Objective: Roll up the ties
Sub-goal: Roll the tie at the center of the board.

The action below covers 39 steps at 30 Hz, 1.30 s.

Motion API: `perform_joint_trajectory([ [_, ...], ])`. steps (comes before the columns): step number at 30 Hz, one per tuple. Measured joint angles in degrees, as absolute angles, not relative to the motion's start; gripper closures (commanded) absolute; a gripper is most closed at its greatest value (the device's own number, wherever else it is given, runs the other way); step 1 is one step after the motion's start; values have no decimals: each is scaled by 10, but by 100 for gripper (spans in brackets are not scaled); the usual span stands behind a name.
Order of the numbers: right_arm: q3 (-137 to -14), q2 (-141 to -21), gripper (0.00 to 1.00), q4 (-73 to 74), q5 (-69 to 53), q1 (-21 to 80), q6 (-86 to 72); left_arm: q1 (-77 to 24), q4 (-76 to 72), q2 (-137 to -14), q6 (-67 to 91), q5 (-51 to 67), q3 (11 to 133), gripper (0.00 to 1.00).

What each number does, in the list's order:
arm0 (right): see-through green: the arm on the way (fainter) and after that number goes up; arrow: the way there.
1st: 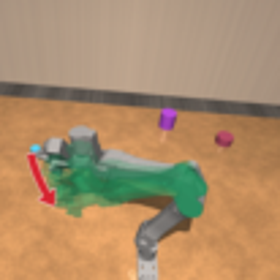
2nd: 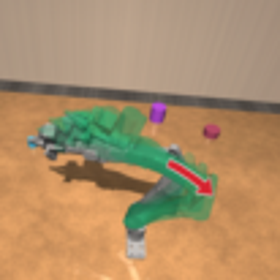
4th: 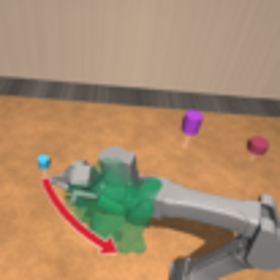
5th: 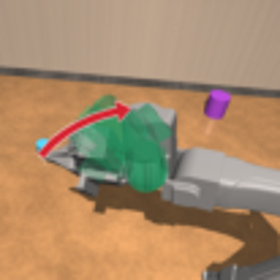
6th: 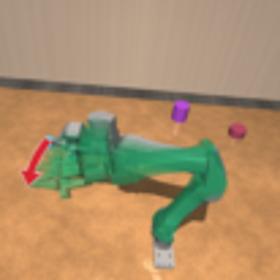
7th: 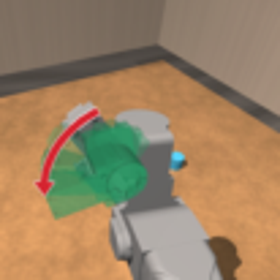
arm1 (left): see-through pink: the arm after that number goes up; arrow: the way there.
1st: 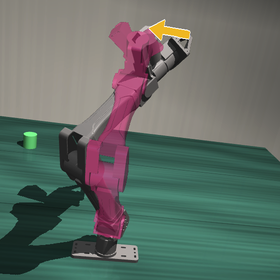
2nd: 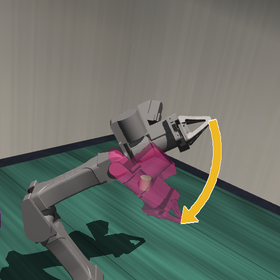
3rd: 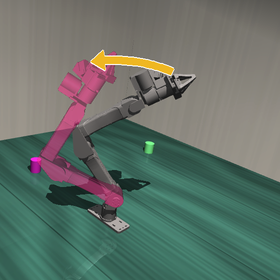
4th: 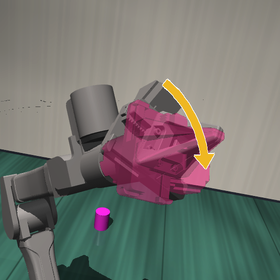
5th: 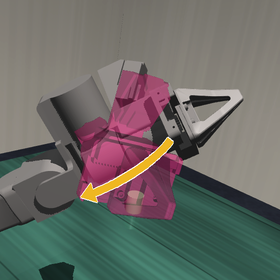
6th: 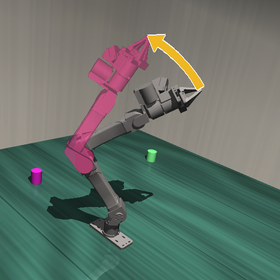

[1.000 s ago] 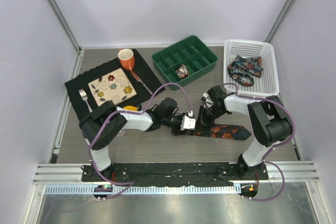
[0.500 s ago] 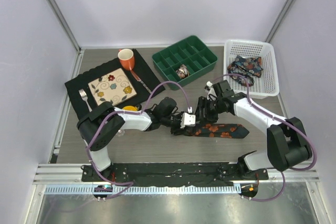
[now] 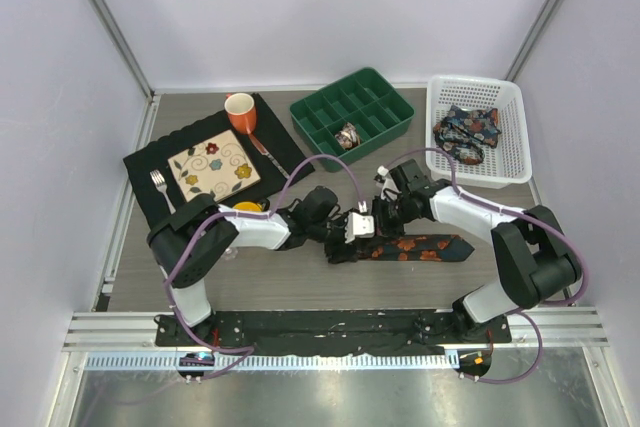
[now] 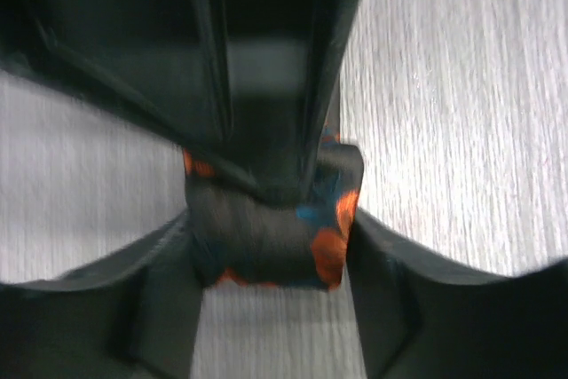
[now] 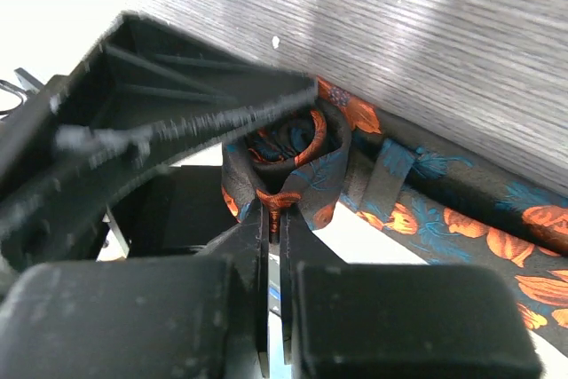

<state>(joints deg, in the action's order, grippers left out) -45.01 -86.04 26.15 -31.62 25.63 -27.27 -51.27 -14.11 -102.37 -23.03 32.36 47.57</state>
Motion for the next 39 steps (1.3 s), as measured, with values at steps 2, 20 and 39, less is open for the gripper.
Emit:
perform_joint_trajectory([
  [2, -446, -860, 99, 260, -314, 253, -270, -513, -145, -1022, -222, 320, 467, 25],
  [20, -452, -879, 99, 309, -213, 240, -283, -512, -224, -1003, -184, 315, 434, 21],
  [39, -491, -927, 98, 297, -224, 273, -281, -507, -287, -1053, -185, 330, 435, 58],
])
